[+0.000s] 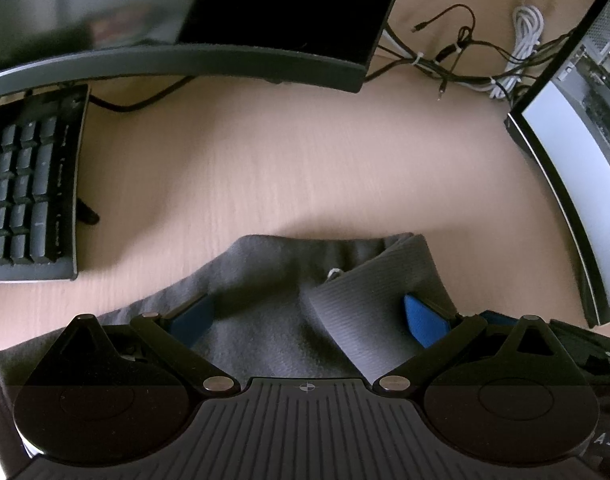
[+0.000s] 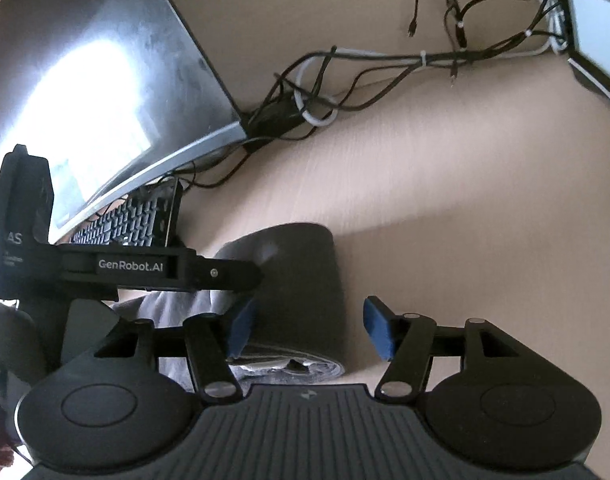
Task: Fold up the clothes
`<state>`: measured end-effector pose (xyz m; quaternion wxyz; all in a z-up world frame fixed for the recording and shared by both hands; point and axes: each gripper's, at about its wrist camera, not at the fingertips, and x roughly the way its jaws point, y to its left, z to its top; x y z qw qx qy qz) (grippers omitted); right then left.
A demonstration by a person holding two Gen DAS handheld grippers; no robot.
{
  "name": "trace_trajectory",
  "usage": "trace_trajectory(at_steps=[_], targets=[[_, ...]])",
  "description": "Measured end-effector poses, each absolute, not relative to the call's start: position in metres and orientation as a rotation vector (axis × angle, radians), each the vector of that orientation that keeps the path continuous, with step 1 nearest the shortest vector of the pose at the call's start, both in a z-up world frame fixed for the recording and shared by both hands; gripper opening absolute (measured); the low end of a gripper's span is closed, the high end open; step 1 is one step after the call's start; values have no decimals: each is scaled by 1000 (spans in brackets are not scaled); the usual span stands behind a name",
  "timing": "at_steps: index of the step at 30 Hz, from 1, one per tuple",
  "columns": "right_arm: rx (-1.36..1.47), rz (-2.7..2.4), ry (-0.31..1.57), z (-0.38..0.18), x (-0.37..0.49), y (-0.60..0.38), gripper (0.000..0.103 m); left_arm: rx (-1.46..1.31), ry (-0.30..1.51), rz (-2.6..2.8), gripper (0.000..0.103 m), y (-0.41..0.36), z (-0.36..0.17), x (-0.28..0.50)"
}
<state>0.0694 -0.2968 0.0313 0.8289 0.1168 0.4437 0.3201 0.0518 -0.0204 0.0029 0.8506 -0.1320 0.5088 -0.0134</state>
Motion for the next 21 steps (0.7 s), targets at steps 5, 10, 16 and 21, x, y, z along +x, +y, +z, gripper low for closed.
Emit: trace_trajectory(at_steps=[5, 10, 16, 21], targets=[[250, 705, 956, 30, 71, -287, 62, -283, 1079, -28, 103, -16, 1, 51], [246, 713, 962, 30, 69, -285, 62, -282, 1080, -32, 103, -15, 1, 51], [227, 705, 942, 31, 66, -278, 47, -280, 1081, -37, 103, -14, 1, 52], [205, 678, 920, 37, 61, -280, 29, -271, 1080, -49, 103, -18, 2, 52]])
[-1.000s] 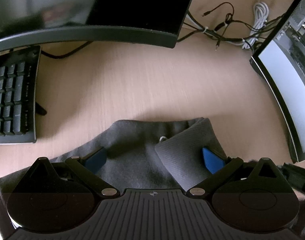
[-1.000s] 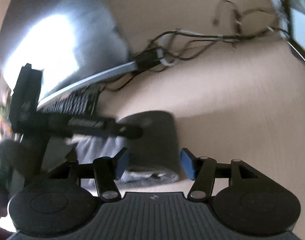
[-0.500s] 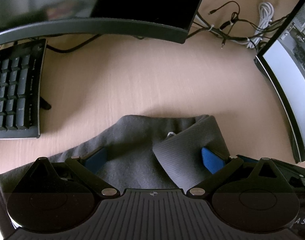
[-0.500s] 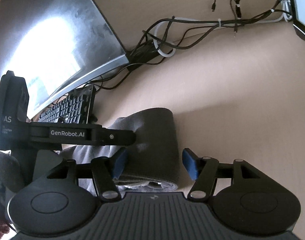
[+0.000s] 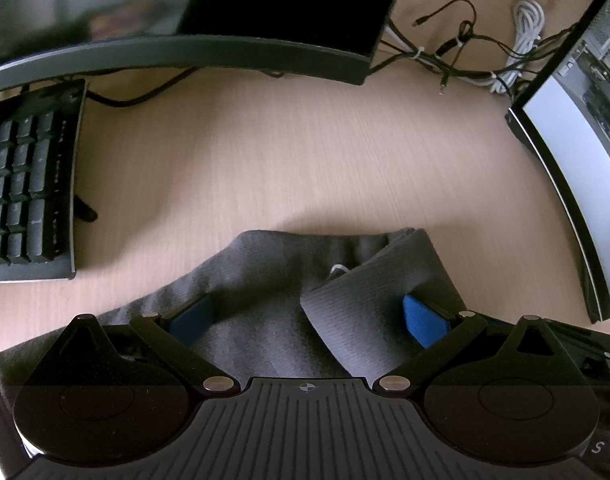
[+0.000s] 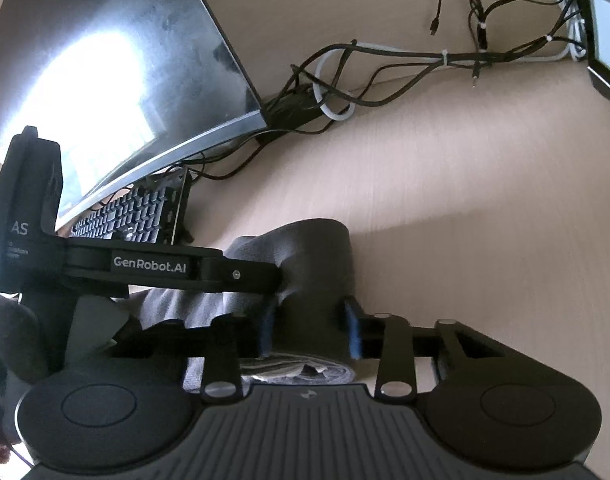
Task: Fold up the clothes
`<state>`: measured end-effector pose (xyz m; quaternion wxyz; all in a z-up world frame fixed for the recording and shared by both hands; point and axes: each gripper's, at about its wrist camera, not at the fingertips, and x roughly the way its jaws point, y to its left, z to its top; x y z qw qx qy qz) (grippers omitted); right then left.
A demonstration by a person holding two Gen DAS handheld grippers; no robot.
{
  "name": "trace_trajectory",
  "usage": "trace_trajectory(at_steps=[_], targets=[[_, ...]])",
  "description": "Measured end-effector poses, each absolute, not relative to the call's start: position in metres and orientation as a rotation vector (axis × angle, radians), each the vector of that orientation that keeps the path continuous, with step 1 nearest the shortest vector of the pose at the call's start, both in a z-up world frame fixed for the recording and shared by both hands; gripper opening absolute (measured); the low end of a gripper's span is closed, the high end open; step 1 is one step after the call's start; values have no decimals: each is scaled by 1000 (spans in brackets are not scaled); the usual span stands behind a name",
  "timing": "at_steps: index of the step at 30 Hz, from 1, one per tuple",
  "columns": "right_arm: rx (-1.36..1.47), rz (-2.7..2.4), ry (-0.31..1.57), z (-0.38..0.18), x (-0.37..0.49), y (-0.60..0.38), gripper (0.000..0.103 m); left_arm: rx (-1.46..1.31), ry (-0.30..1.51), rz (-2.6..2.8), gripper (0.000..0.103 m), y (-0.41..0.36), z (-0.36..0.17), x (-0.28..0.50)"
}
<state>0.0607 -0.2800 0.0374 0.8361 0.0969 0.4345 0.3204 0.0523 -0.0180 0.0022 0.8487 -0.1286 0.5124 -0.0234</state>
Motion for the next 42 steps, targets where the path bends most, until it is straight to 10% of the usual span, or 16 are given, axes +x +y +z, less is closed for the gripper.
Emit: trace_trajectory(at_steps=[7, 11, 18, 25, 42], targets=[[205, 672, 908, 44, 56, -294, 27, -249, 1076, -110, 103, -33, 3, 51], [268, 674, 928, 40, 61, -300, 55, -243, 1073, -94, 103, -28, 3, 49], [326, 697, 978, 19, 75, -293, 64, -280, 1072, -45, 103, -5, 4, 41], [348, 715, 971, 21, 74, -283, 35, -321, 1071, -24, 103, 7, 4, 38], [-400, 681, 621, 58, 5, -221, 36, -330, 1016, -36, 102, 3, 27, 32]])
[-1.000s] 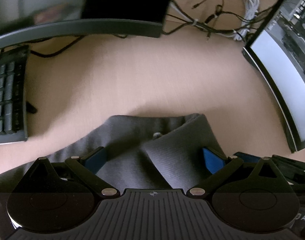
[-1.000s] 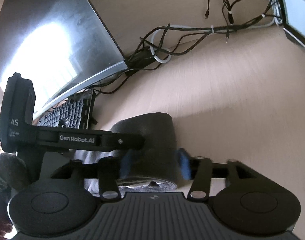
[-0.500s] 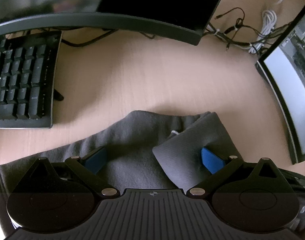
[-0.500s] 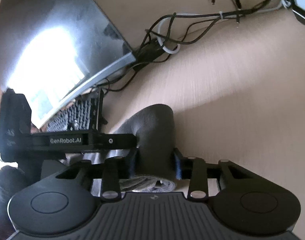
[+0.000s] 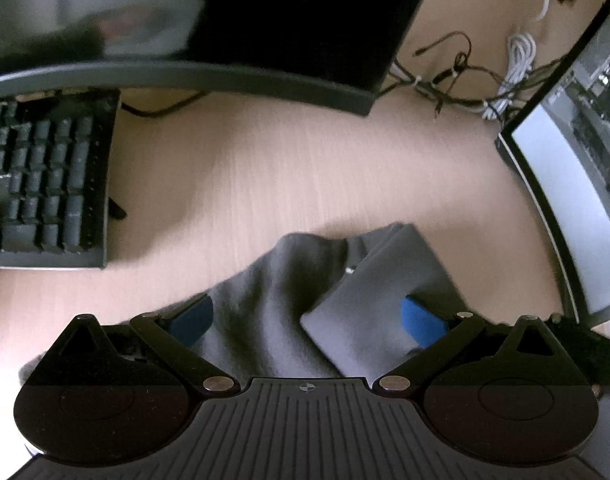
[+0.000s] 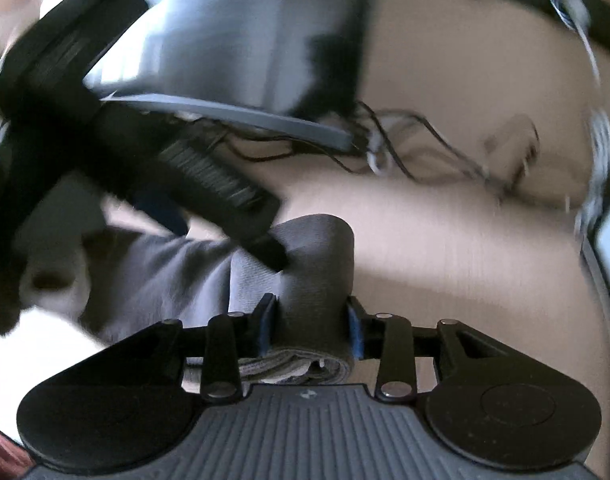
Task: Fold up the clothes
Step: 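Keep the folded bundle gripped with the right gripper while the left gripper smooths the fold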
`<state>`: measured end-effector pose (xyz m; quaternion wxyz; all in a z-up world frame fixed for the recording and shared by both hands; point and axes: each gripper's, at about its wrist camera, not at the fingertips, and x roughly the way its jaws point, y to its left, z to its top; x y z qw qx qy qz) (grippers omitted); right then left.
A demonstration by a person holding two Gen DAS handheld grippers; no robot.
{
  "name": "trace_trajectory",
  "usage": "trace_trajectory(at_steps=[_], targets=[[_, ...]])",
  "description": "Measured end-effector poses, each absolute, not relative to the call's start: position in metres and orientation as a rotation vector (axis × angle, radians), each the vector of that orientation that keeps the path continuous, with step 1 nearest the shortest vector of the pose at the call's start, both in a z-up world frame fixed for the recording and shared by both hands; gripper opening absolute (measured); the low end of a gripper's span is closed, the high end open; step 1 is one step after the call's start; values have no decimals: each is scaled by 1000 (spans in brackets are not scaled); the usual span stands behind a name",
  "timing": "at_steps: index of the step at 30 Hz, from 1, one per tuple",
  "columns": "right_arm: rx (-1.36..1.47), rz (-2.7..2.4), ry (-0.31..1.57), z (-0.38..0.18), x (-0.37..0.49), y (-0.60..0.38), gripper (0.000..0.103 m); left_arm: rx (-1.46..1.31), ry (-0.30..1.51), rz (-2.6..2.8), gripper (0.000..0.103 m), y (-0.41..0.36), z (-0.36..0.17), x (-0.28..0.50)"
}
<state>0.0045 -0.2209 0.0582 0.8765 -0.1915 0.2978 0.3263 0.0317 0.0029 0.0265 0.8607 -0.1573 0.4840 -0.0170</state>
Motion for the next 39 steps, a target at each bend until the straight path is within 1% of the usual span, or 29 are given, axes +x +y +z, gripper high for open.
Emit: trace_trajectory(at_steps=[2, 9, 15, 21, 25, 30, 32, 33, 35, 37, 38, 39], targets=[[-447, 695, 592, 58, -2, -216, 36, -330, 999, -33, 102, 4, 32, 30], [-494, 753, 573, 62, -11, -210, 37, -296, 959, -39, 102, -3, 44, 30], [-497, 815, 574, 63, -20, -204, 40, -271, 963, -36, 102, -6, 41, 31], [-457, 842, 603, 63, -16, -204, 44, -255, 982, -9, 103, 1, 30, 26], [-383, 881, 642, 66, -9, -209, 47, -265, 996, 4, 103, 12, 22, 20], [-141, 911, 752, 69, 14, -229, 58, -312, 1008, 25, 103, 30, 14, 12], [-35, 909, 809, 65, 27, -235, 66, -337, 1013, 30, 103, 36, 12, 11], [16, 907, 840, 61, 33, -238, 68, -347, 1015, 33, 103, 39, 11, 11], [87, 906, 896, 47, 43, -240, 77, -362, 1021, 31, 103, 41, 8, 10], [130, 901, 945, 34, 50, -233, 77, -371, 1027, 27, 103, 41, 6, 10], [144, 897, 964, 26, 52, -225, 74, -367, 1029, 24, 103, 39, 5, 12], [149, 890, 974, 23, 44, -224, 68, -362, 1032, 22, 103, 38, 5, 13]])
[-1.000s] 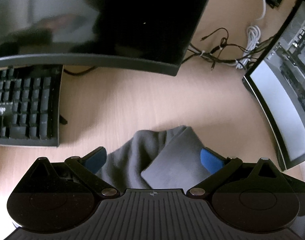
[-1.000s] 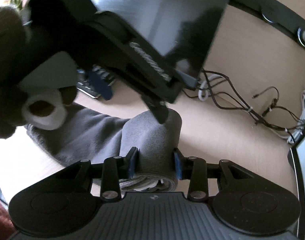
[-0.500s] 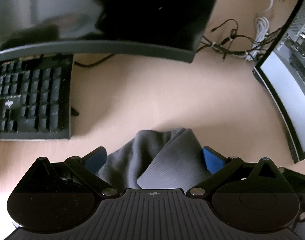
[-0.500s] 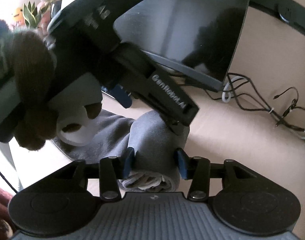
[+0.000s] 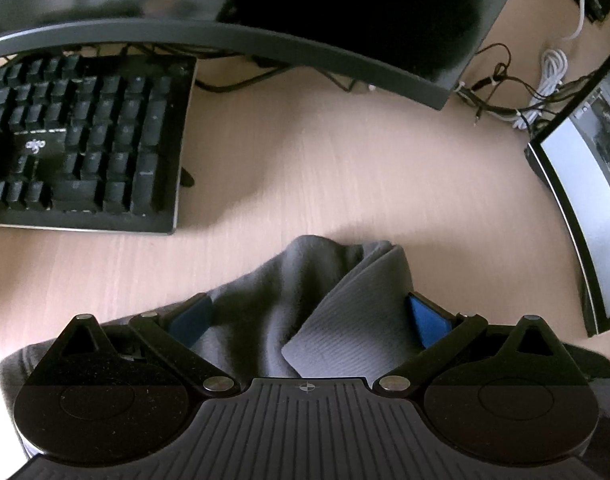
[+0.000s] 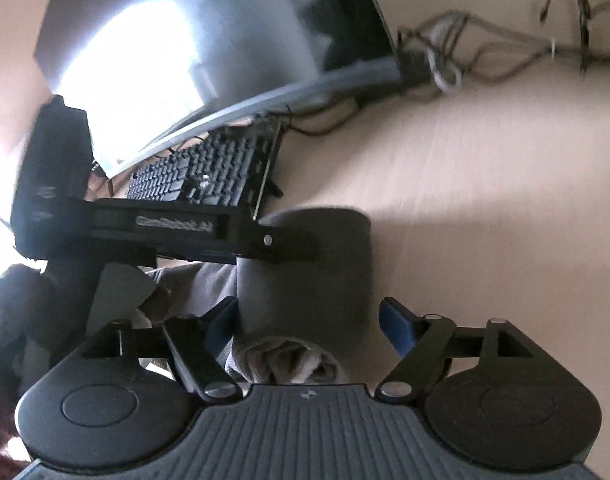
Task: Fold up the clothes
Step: 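Keep the folded bundle gripped with the right gripper while the left gripper smooths the fold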
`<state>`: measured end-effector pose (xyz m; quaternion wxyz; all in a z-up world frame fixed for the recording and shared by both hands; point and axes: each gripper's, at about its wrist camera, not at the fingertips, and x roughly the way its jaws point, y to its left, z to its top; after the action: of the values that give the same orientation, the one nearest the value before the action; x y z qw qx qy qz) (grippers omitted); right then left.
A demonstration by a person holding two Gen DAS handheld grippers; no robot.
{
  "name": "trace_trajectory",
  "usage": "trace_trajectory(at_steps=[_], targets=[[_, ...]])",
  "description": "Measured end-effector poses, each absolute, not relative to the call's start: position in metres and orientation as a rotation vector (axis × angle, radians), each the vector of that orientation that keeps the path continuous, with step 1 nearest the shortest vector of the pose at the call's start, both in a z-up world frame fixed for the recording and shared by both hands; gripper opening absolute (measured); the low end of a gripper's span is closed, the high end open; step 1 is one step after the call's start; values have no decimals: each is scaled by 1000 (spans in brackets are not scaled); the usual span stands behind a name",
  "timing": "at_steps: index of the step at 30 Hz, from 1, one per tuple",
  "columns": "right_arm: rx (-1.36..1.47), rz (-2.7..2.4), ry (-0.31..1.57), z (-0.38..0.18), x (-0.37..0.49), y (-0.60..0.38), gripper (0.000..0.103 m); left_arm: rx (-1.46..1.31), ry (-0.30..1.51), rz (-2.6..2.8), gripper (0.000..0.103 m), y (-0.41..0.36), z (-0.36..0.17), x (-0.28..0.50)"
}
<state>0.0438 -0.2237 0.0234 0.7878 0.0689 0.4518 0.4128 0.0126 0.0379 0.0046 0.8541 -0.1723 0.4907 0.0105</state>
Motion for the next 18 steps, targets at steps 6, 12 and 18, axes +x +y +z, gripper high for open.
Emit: trace_trajectory(at_steps=[6, 12, 18], targets=[[152, 822, 947, 32, 30, -244, 38, -327, 1023, -41, 103, 15, 10, 32], [40, 674, 855, 49, 20, -280, 38, -283, 953, -135, 103, -10, 40, 44], [-376, 589, 689, 54, -12, -251, 40, -273, 958, -108, 103, -13, 47, 45]])
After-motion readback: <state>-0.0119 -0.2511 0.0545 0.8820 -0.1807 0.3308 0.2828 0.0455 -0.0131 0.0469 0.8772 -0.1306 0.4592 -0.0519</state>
